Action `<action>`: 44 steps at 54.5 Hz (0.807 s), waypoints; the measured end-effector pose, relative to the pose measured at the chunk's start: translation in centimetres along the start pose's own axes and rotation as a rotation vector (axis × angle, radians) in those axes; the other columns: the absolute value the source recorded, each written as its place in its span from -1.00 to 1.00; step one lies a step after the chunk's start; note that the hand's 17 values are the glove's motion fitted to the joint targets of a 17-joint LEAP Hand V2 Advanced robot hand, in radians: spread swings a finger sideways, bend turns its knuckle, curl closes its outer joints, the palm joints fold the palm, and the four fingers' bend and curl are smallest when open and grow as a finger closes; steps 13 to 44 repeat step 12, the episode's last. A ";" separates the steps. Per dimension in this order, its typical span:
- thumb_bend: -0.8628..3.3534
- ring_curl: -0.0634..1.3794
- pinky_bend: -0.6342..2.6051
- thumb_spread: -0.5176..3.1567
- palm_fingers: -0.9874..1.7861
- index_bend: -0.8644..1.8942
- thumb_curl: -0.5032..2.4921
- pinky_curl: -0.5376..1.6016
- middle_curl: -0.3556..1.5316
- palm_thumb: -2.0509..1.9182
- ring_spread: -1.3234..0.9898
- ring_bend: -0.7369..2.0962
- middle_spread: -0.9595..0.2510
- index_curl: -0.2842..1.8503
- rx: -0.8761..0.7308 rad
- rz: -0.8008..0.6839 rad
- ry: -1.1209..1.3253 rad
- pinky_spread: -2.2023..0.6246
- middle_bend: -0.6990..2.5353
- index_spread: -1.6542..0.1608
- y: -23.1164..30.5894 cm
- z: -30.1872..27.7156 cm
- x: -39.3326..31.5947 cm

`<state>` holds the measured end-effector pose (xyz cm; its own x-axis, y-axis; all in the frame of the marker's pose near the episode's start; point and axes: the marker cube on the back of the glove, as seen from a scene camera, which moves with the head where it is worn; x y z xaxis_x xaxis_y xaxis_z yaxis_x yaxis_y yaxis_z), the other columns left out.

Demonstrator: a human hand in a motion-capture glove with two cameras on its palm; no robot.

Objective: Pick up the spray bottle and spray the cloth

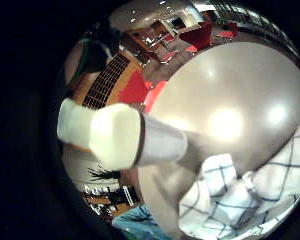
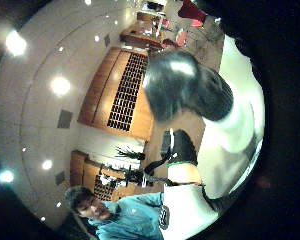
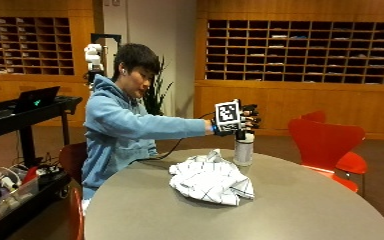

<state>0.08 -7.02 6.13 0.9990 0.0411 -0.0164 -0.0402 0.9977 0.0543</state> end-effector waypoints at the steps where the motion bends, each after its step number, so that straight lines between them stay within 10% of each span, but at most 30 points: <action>1: -0.61 -0.34 -0.26 -0.33 0.02 -0.35 -0.18 -0.10 -0.18 0.44 0.05 -0.12 0.42 -0.43 -0.009 -0.001 0.003 0.57 -0.39 0.52 0.4 -0.4 0.0; 44: -0.61 -0.38 -0.24 -0.25 -0.05 -0.31 -0.25 -0.12 -0.21 0.40 0.11 -0.14 0.48 -0.50 -0.059 -0.035 0.000 0.64 -0.43 0.49 5.2 -4.8 0.2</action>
